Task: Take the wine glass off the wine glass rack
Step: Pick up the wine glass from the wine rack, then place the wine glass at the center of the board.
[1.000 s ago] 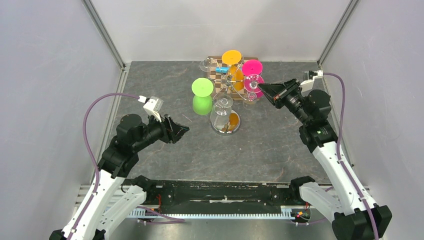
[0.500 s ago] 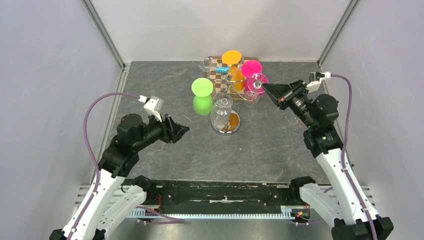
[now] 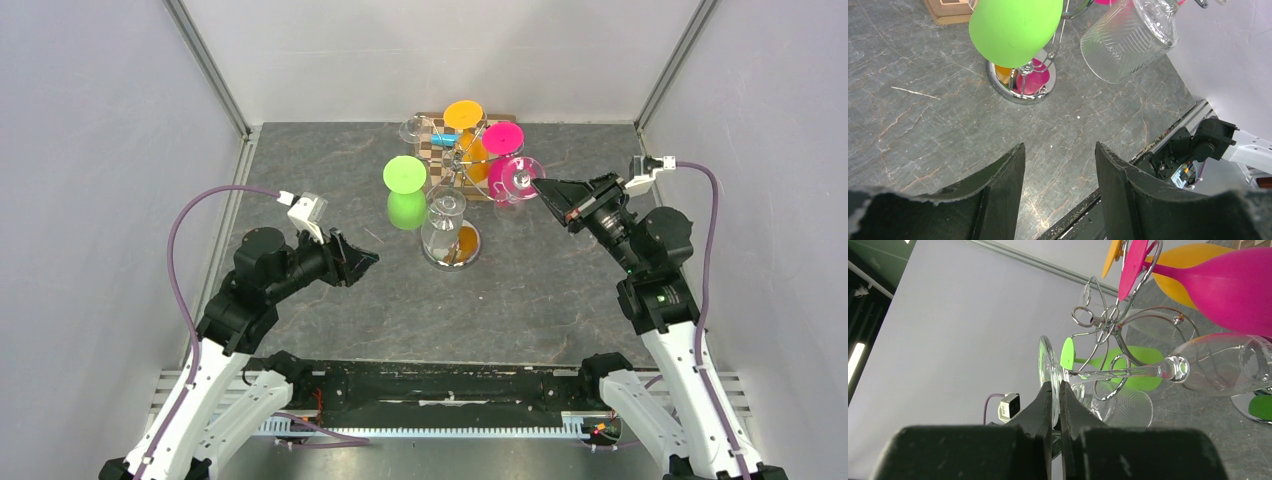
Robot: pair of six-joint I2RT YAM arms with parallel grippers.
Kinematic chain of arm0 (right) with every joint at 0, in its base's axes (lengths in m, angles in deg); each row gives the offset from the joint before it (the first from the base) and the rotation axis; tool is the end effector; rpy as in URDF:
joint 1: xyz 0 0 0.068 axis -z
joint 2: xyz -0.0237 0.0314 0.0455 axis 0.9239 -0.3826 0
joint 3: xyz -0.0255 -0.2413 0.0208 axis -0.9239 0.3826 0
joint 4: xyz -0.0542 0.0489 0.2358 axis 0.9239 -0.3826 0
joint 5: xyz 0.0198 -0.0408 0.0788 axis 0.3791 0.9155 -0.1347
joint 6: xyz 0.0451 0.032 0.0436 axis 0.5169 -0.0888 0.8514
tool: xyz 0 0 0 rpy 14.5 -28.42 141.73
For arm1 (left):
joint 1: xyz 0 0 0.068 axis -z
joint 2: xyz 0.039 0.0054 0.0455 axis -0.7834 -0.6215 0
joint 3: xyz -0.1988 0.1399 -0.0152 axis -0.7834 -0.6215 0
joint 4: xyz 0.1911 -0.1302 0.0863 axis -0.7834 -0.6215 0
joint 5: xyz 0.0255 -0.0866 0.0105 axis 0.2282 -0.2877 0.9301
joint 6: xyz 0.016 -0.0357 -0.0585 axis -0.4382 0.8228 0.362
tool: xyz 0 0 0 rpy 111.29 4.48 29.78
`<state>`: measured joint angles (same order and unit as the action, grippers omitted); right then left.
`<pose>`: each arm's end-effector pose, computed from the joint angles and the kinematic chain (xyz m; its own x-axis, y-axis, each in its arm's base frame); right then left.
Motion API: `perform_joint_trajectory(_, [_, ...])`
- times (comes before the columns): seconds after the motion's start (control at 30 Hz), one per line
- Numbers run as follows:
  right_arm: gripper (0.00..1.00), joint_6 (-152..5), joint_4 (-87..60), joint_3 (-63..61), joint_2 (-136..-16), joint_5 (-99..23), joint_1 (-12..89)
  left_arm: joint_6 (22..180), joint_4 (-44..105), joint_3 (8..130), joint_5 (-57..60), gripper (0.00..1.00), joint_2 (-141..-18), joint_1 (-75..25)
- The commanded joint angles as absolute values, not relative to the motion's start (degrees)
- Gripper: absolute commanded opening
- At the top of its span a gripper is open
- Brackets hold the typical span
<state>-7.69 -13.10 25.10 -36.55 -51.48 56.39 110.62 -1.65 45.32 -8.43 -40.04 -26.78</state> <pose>0.1838 0.0569 0.3759 -0.4609 0.8178 -0.3445 -0.2812 0.2336 0.9308 0.1433 -0.0858 0.3185 -0.5054 -0.1525 -0.8493 0.5171 0.7344 -0.4396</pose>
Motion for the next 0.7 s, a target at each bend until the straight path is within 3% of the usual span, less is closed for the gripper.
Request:
perform_joint_trajectory(0.0, [0.0, -8.5, -11.6, 25.1, -33.8, -51.6, 56.6, 108.5, -0.2, 45.0, -8.8, 0.6, -39.6, -27.2])
perform_joint_trajectory(0.37, [0.0, -12.7, -18.3, 25.5, -28.9, -54.0, 56.6, 109.3, -0.2, 45.9, -9.7, 0.6, -40.4, -27.2])
perform_joint_trajectory(0.67, [0.0, -22.6, -21.4, 25.9, -27.6, -63.2, 56.6, 111.1, -4.0, 49.0, -10.1, 0.61, -40.3, -27.2])
